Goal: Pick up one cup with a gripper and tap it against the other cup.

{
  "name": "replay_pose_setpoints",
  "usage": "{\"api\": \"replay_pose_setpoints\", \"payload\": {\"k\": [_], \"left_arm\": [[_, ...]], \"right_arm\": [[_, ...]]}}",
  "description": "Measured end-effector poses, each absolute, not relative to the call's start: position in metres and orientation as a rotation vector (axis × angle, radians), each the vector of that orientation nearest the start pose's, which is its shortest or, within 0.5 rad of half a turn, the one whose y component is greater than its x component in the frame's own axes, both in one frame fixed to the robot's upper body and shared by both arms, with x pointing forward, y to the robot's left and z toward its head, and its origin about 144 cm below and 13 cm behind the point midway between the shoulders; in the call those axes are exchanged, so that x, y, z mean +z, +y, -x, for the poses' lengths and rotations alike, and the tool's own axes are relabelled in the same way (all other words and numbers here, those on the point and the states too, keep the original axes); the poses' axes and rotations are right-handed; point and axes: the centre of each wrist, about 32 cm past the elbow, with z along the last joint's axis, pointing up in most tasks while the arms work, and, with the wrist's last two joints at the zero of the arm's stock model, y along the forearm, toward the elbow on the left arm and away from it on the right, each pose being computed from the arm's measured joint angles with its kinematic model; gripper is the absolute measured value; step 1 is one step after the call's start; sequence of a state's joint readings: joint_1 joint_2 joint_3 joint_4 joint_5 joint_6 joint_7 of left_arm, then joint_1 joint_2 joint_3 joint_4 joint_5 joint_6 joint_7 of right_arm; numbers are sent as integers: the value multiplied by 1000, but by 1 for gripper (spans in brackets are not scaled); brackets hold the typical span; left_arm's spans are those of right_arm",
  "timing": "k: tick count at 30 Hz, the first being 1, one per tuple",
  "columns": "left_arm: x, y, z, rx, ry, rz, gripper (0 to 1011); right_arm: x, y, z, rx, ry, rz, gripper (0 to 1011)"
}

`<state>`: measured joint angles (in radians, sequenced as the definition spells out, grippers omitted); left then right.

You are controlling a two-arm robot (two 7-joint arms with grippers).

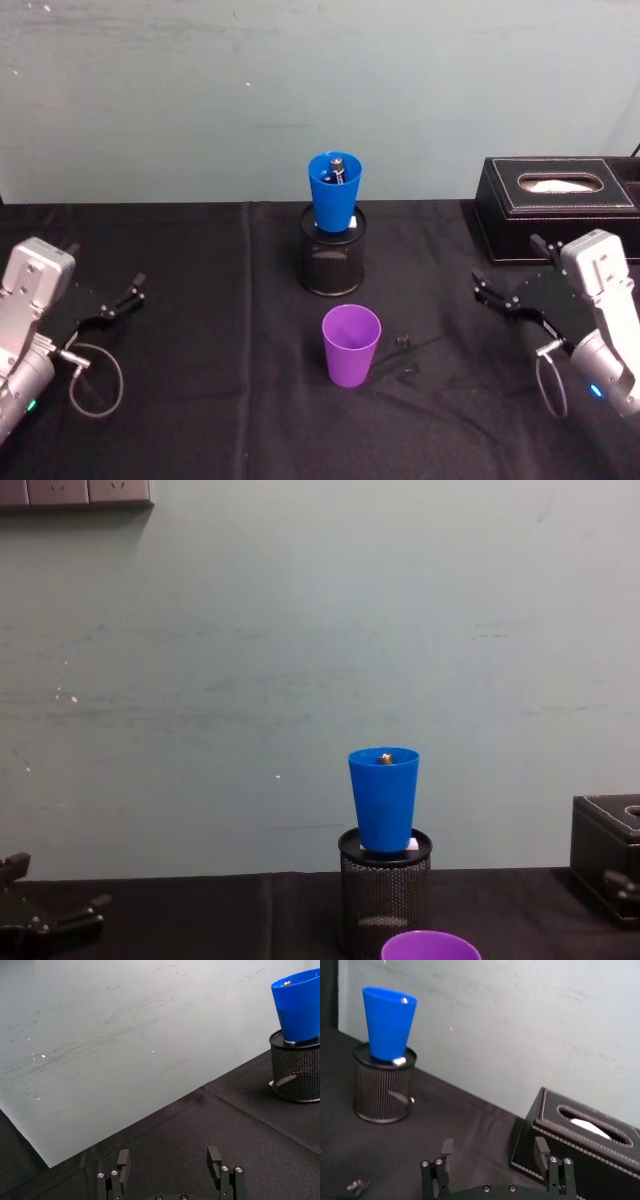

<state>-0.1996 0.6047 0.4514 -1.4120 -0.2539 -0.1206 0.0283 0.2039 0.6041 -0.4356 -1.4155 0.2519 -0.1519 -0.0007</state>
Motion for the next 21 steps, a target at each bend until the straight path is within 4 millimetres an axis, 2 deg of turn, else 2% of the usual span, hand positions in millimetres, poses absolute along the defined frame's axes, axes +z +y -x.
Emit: {"api": "replay_pose_setpoints", "payload": {"k": [5, 9, 21], "left_arm": [[1140, 310, -489, 1248, -285, -304, 1000], [1140, 310, -489, 1248, -285, -304, 1000], [1140, 310, -489, 1248, -285, -304, 1000]], "right_arm": [[1152, -311, -489, -1216, -327, 223, 1002], [1153, -309, -478, -1185, -315, 169, 1002], [1136, -309, -440, -1018, -202, 73, 1002]]}}
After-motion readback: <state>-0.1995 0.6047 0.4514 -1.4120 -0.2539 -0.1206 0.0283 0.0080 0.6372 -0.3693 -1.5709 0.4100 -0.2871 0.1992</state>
